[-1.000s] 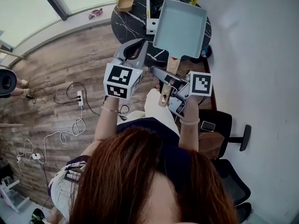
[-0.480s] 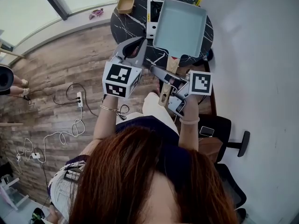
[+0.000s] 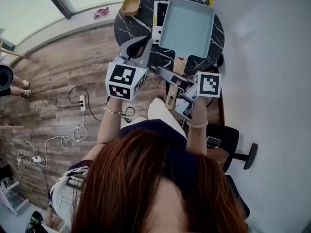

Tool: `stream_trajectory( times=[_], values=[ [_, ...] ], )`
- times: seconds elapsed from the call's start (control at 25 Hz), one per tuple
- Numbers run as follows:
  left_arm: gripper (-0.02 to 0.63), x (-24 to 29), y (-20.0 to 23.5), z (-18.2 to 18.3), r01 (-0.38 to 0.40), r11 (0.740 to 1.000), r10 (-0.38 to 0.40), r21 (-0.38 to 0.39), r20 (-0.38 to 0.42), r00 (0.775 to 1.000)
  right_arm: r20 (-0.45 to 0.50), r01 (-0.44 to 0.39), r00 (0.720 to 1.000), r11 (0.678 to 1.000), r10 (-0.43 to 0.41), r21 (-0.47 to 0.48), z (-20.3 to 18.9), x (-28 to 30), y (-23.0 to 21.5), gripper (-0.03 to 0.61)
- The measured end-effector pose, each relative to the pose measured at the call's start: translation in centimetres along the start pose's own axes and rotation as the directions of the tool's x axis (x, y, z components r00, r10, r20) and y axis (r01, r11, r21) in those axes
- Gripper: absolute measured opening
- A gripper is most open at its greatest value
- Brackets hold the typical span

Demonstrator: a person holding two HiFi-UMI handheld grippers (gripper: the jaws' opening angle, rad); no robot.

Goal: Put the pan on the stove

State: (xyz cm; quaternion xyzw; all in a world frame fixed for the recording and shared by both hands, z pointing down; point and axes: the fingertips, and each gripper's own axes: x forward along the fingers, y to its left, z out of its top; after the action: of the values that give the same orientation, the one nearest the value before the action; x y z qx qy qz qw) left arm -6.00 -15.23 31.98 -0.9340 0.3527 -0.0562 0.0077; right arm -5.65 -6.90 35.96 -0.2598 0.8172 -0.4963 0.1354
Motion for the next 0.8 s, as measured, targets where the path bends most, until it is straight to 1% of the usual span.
stream_trajectory(
  times=[0.24, 0.6, 0.8],
  values=[
    [0.012, 3.3, 1.4, 0.2, -0.016, 1.000, 0.016, 0.000, -0.006, 1.000, -0.008, -0.002, 1.000, 1.000, 0.002, 0.014, 3.1, 0.3, -2.0, 0.021],
    [0.012, 6.0, 2.6, 0.2, -0.038, 0.999, 0.038, -0.005, -0.012, 0.999, -0.031, -0.015, 0.999, 1.000, 0.015, 0.019, 5.4, 0.7, -3.6, 0.021],
    [0.012, 6.7, 2.7, 0.2, -0.047, 0.999, 0.047, -0.007, -0.012, 0.999, -0.042, -0.014, 0.999, 1.000, 0.015, 0.025, 5.9, 0.6, -4.2, 0.021]
  ],
)
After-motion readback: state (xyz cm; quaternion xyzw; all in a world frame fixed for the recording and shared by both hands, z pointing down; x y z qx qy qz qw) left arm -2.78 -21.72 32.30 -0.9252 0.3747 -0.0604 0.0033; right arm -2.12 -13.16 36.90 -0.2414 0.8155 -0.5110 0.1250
